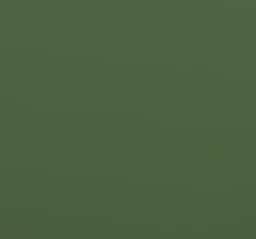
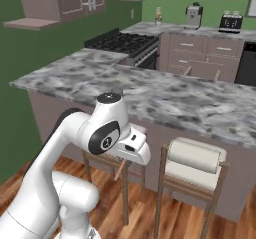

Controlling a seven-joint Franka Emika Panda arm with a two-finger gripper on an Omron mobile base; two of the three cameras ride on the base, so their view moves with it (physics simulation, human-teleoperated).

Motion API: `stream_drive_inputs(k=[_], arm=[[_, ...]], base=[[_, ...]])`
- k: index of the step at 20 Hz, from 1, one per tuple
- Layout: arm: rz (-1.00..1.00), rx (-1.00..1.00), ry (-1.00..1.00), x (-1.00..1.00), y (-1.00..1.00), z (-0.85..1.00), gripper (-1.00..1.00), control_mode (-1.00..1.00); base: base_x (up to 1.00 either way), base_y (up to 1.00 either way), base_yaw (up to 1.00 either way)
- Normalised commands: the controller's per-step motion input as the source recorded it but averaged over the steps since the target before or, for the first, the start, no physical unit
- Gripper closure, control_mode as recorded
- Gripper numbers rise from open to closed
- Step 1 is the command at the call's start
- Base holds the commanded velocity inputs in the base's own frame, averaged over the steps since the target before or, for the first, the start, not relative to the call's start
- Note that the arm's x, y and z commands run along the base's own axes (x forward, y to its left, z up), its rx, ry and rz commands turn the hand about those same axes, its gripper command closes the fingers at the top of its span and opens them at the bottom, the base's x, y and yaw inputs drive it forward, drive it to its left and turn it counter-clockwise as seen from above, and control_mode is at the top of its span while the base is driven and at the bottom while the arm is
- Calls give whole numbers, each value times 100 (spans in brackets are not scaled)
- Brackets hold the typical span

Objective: Take a straw from the drawer in front and place it inside the glass cup on the dining counter.

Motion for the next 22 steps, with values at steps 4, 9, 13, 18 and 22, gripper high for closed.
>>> stream_drive_inputs(k=[4, 9, 13, 18, 22], arm=[[0, 0, 0, 0, 0, 0, 100, 100], [0, 0, 0, 0, 0, 0, 100, 100], [0, 0, 0, 0, 0, 0, 100, 100], [0, 0, 0, 0, 0, 0, 100, 100], [0, 0, 0, 0, 0, 0, 100, 100]], base=[[16, 100, -20], [18, 100, -19], [21, 100, -18], [32, 100, -16], [58, 84, -8]])
